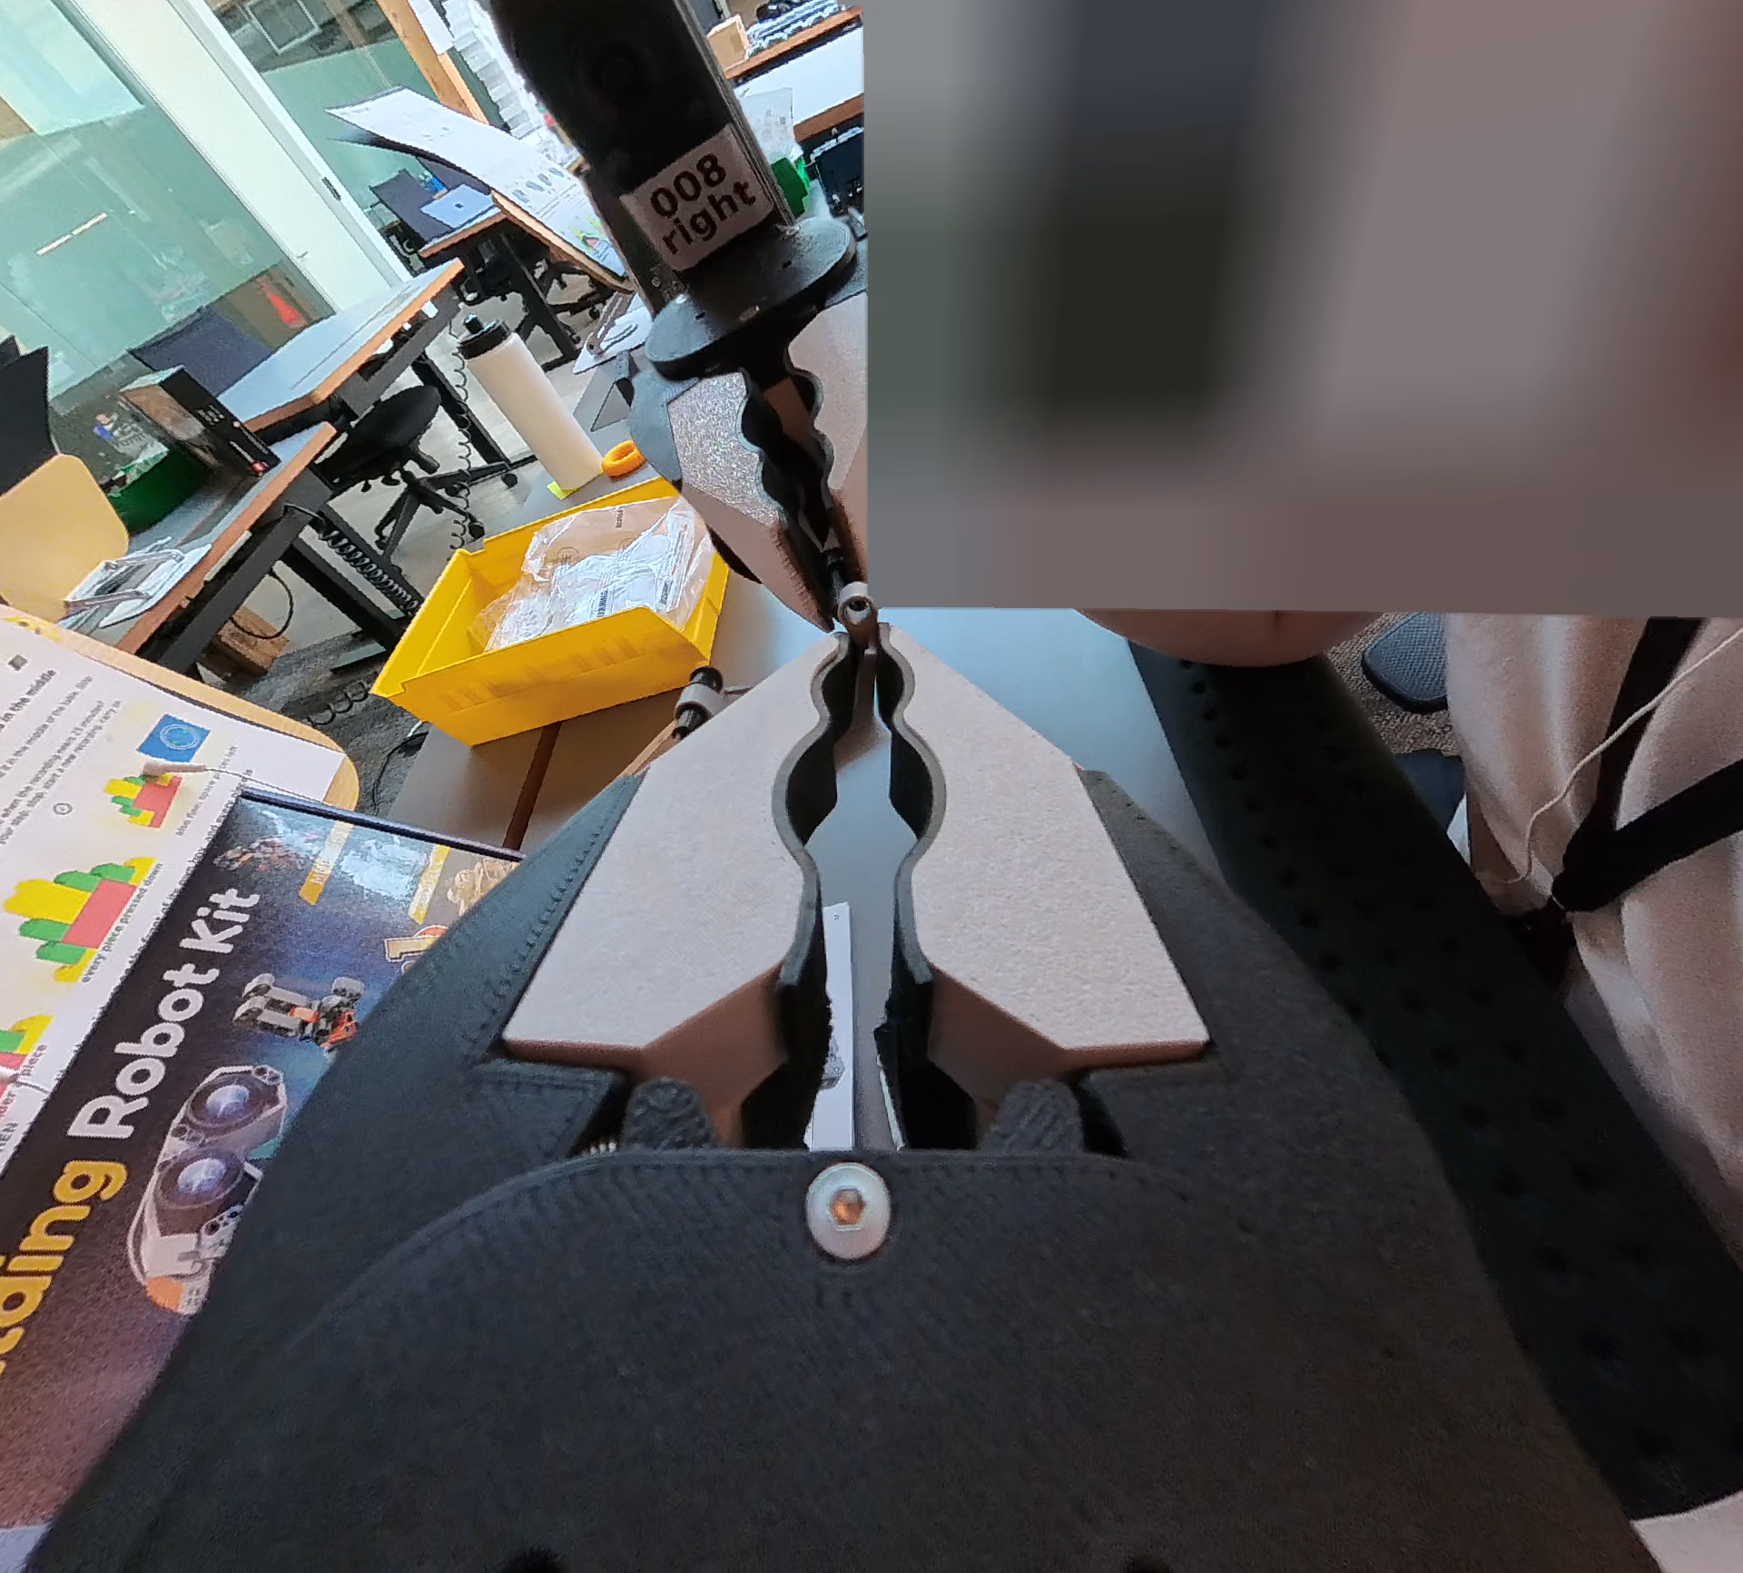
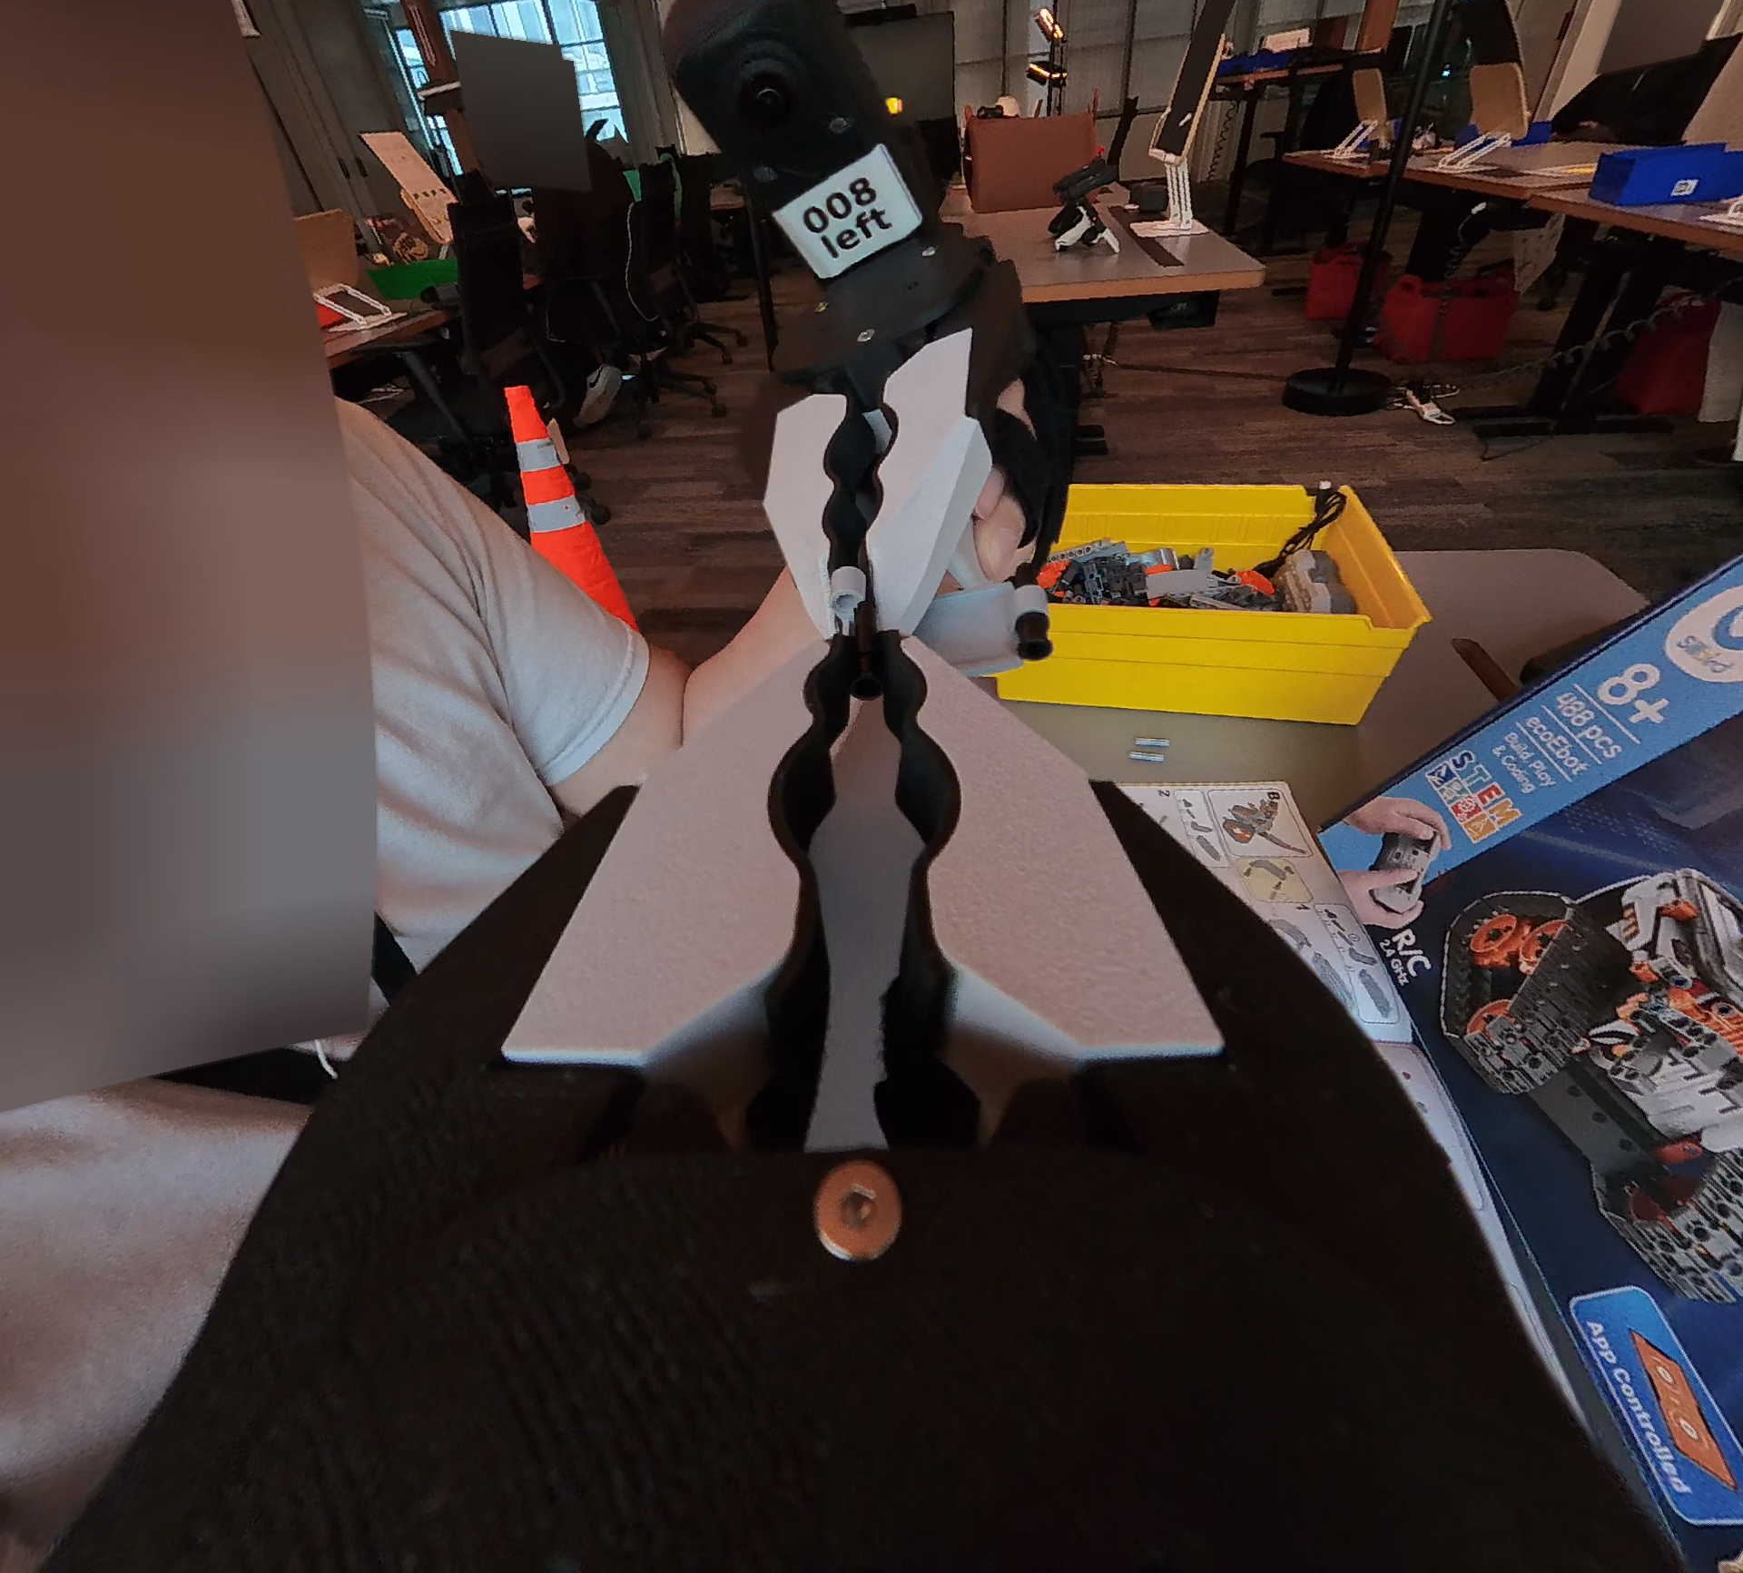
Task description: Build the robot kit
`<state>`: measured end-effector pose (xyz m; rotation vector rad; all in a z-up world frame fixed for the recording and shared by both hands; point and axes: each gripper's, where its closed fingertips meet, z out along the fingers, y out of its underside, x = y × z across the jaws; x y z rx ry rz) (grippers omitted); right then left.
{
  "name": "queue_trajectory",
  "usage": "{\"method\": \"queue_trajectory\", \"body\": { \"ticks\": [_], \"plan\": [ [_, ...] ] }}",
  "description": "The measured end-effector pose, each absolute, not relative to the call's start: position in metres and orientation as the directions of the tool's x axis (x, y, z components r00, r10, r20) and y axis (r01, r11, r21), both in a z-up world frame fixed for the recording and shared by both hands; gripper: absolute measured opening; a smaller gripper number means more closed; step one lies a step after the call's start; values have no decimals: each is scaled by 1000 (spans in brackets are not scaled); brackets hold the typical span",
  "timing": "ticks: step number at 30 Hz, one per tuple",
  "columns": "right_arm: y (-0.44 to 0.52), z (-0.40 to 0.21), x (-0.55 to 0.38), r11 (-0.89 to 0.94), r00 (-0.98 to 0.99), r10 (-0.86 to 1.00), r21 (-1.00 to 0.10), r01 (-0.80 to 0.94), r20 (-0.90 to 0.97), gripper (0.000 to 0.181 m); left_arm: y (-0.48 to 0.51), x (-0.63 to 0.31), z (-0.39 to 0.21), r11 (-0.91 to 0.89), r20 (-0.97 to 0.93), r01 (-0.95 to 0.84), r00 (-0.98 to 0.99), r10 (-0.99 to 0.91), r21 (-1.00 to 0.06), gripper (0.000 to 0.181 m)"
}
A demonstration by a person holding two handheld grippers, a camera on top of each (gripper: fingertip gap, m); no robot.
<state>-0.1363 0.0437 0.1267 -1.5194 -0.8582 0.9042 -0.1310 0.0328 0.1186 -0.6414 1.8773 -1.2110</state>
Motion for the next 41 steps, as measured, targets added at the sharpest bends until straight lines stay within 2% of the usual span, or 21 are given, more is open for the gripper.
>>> {"method": "queue_trajectory", "body": {
  "ticks": [35,37,41],
  "plan": [
    [38,131,-143,-10,434,900,-996,92,31,5,24,-137,123,411,-350,30,-581,-735,-911,2],
    [38,135,-143,35,446,892,-995,94,74,5,23,-138,126,379,-319,25,-594,-738,-925,2],
    [37,142,-143,210,488,829,-961,181,273,5,22,-138,132,302,-239,6,-624,-743,-953,1]
  ]
}}
